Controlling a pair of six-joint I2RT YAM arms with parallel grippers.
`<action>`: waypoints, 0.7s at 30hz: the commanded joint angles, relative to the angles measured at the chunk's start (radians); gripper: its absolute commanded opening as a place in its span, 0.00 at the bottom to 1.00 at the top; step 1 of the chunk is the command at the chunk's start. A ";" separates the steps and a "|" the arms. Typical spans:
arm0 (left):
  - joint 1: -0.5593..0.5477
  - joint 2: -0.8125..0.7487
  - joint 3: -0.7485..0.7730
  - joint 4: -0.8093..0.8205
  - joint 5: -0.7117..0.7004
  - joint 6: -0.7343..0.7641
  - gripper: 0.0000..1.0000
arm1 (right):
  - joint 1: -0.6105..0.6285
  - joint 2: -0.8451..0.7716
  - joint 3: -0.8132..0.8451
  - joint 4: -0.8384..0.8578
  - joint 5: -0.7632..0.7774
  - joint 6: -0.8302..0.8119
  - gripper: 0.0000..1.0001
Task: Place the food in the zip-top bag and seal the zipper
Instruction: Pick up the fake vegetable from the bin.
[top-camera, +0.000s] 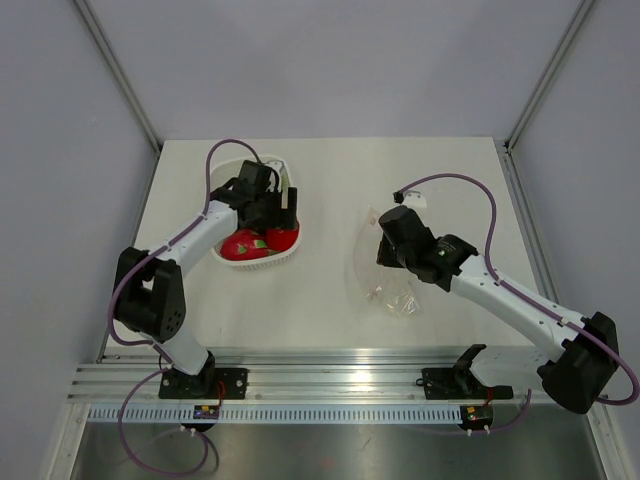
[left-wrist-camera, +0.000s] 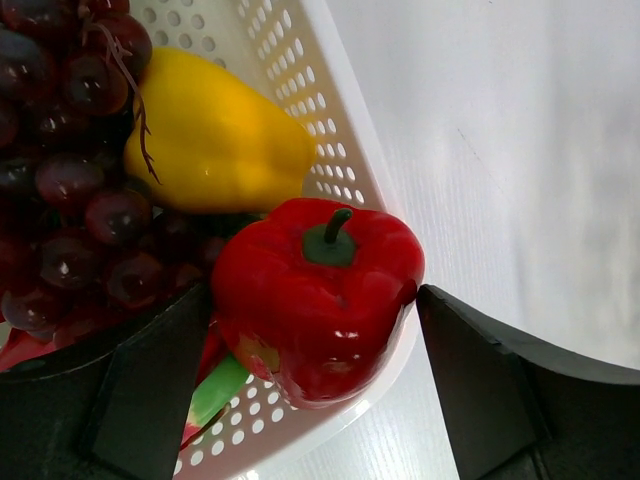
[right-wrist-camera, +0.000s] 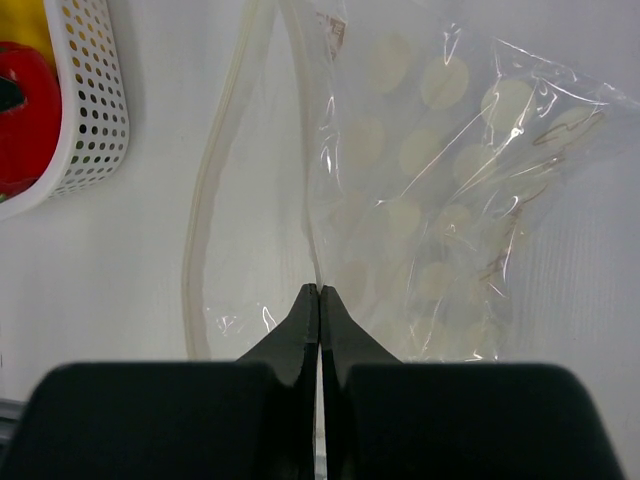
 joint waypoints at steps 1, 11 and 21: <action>0.000 0.000 -0.007 0.039 0.031 0.005 0.88 | 0.007 -0.006 0.036 0.005 -0.004 0.011 0.00; 0.000 -0.042 -0.020 0.047 -0.041 0.000 0.63 | 0.008 -0.009 0.025 0.005 -0.004 0.020 0.00; 0.000 -0.136 -0.034 0.010 -0.116 -0.023 0.45 | 0.008 0.007 0.024 0.011 -0.017 0.023 0.00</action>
